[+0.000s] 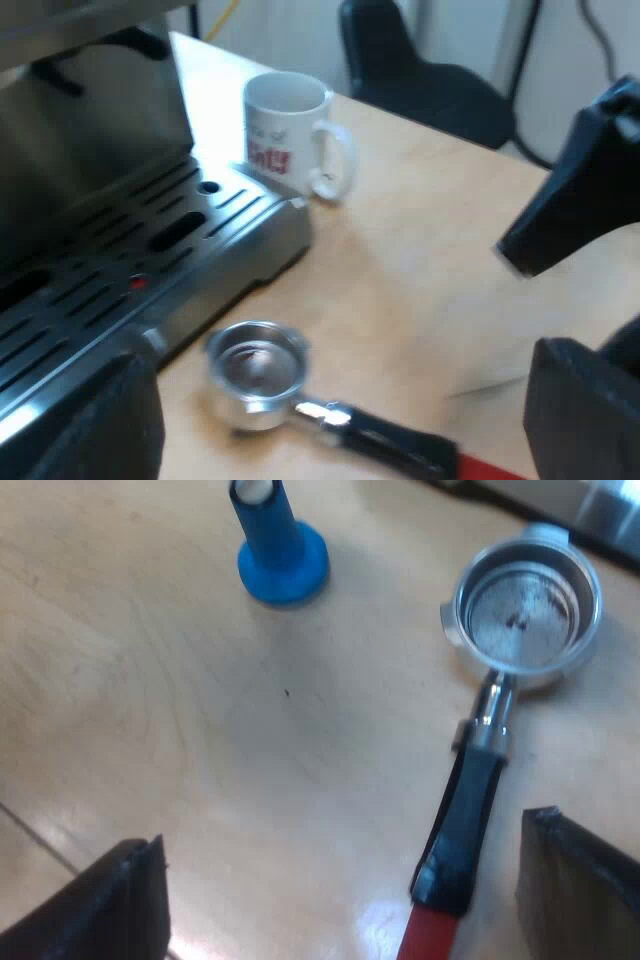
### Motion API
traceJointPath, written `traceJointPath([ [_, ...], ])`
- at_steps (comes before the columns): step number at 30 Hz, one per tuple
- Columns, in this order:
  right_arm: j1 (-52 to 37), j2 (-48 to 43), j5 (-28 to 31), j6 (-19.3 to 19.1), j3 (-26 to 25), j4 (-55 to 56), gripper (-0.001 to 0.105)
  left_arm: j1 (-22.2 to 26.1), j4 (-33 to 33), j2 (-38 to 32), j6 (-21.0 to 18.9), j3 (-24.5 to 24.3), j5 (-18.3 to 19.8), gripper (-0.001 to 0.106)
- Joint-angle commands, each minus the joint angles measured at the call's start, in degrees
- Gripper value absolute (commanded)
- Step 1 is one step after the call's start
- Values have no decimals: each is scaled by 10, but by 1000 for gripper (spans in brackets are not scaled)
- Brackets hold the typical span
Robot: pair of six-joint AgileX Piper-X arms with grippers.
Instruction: Grind coffee beans and then tamp
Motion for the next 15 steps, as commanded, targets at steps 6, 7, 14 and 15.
traceJointPath([
  [6,2,-4,10,-38,-5,-47,72,-3,51,-4,2,0,-129,79],
  [7,2,-4,10,-40,-5,-48,72,-3,64,-2,3,0,-135,79],
  [14,2,-4,10,-45,-5,-49,72,-3,75,34,16,0,-175,79],
  [15,2,-4,10,-45,-5,-51,72,-3,75,34,16,0,-175,79],
])
